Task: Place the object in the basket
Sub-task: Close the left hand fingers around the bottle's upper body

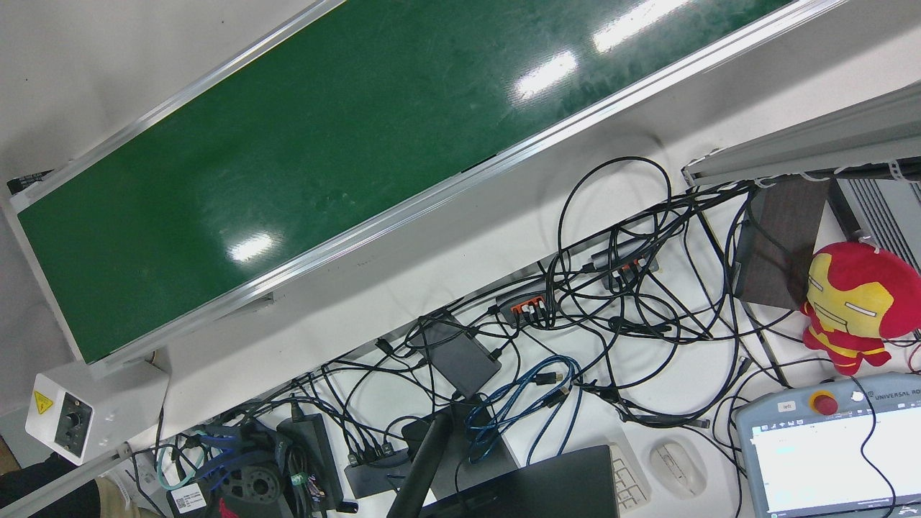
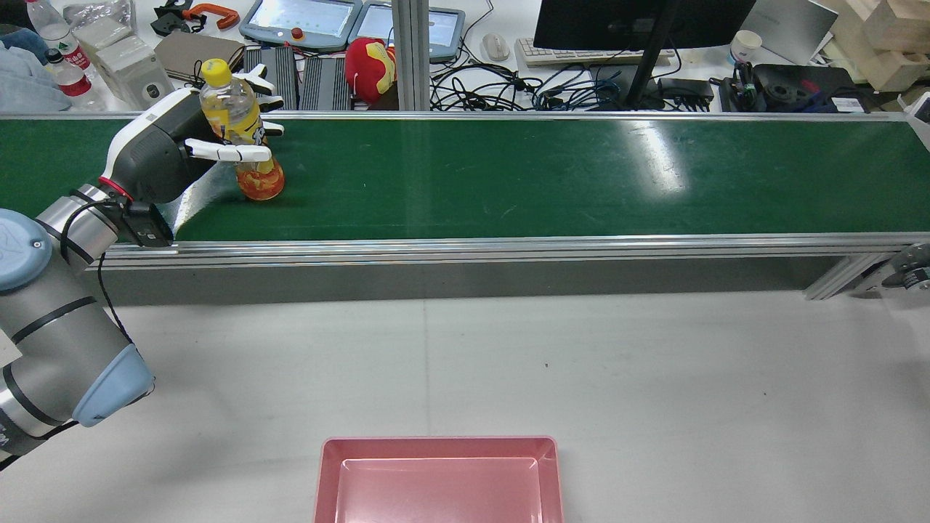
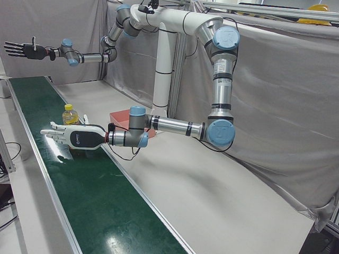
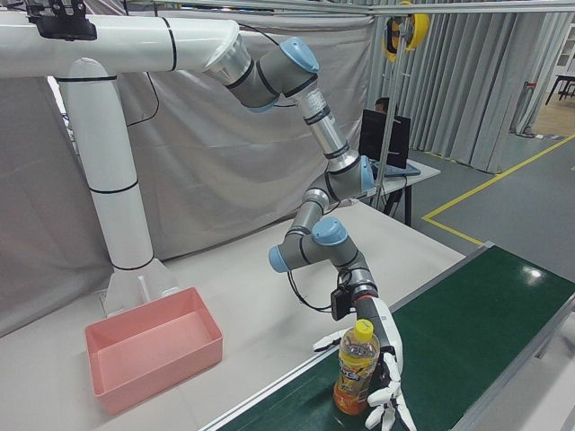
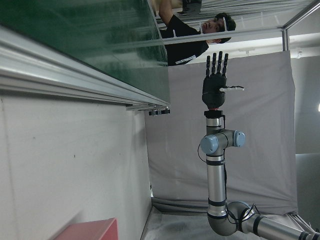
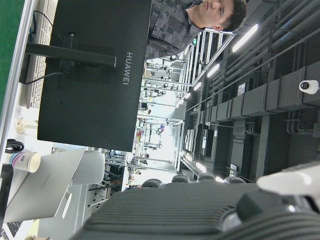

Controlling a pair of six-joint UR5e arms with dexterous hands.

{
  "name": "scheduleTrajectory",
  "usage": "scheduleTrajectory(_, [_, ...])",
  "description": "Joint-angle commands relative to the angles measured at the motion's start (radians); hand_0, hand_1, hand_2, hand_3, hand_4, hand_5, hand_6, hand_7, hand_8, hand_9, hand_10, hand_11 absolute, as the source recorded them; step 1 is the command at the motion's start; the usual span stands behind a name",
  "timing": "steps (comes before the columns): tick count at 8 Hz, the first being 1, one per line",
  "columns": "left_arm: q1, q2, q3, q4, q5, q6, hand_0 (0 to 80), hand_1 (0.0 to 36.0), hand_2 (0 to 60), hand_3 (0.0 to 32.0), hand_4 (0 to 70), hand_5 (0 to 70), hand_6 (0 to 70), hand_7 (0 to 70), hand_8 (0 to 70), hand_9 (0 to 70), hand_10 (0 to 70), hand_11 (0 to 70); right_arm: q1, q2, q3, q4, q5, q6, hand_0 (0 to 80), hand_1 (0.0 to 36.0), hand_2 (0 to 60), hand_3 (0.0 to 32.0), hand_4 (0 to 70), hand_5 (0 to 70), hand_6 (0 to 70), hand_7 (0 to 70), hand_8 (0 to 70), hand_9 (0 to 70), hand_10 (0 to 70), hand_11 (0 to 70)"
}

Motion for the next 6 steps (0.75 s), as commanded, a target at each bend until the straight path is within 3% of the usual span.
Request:
scheduleTrajectory(1, [-0.009, -0.005, -0.079, 0.134, -0.141, -0.006, 76.4, 25.7, 28.6, 0.0, 43.8, 70.0, 32.1, 40.9, 55.8, 70.0, 63.1, 70.0, 0.001, 0.000, 0.000, 0.000, -0.001, 0.000, 0.0, 0.0, 0.0, 0.0, 0.0, 0.0, 0.0, 0.0, 0.0, 0.0, 0.0, 0.0])
scheduleTrajectory(2, [-0.007, -0.005, -0.100, 0.157, -0.141, -0.006, 67.5, 26.8, 44.8, 0.0, 44.7, 70.0, 37.8, 45.9, 62.5, 70.0, 68.1, 70.0, 0.000, 0.000, 0.000, 0.000, 0.000, 0.000, 0.0, 0.0, 0.0, 0.0, 0.0, 0.0, 0.0, 0.0, 0.0, 0.0, 0.0, 0.0])
scheduleTrajectory(3, [-0.009, -0.002, -0.102, 0.158, -0.141, -0.006, 64.3, 28.2, 55.9, 0.0, 44.6, 70.0, 40.1, 47.9, 65.9, 70.0, 70.0, 70.0, 0.000, 0.000, 0.000, 0.000, 0.000, 0.000, 0.0, 0.0, 0.0, 0.0, 0.0, 0.0, 0.0, 0.0, 0.0, 0.0, 0.0, 0.0])
scheduleTrajectory(5, [-0.004, -0.002, -0.112, 0.158, -0.136, -0.006, 64.2, 27.1, 50.9, 0.0, 43.9, 70.0, 39.4, 47.0, 65.1, 70.0, 70.0, 70.0, 0.000, 0.000, 0.000, 0.000, 0.000, 0.000, 0.0, 0.0, 0.0, 0.0, 0.0, 0.0, 0.0, 0.0, 0.0, 0.0, 0.0, 0.0])
scheduleTrajectory(6, [-0.007, -0.002, -0.128, 0.164, -0.135, -0.007, 63.8, 27.1, 51.2, 0.0, 43.4, 70.0, 39.1, 46.7, 64.2, 70.0, 70.0, 70.0, 0.001, 0.000, 0.000, 0.000, 0.000, 0.000, 0.0, 0.0, 0.0, 0.0, 0.0, 0.0, 0.0, 0.0, 0.0, 0.0, 0.0, 0.0])
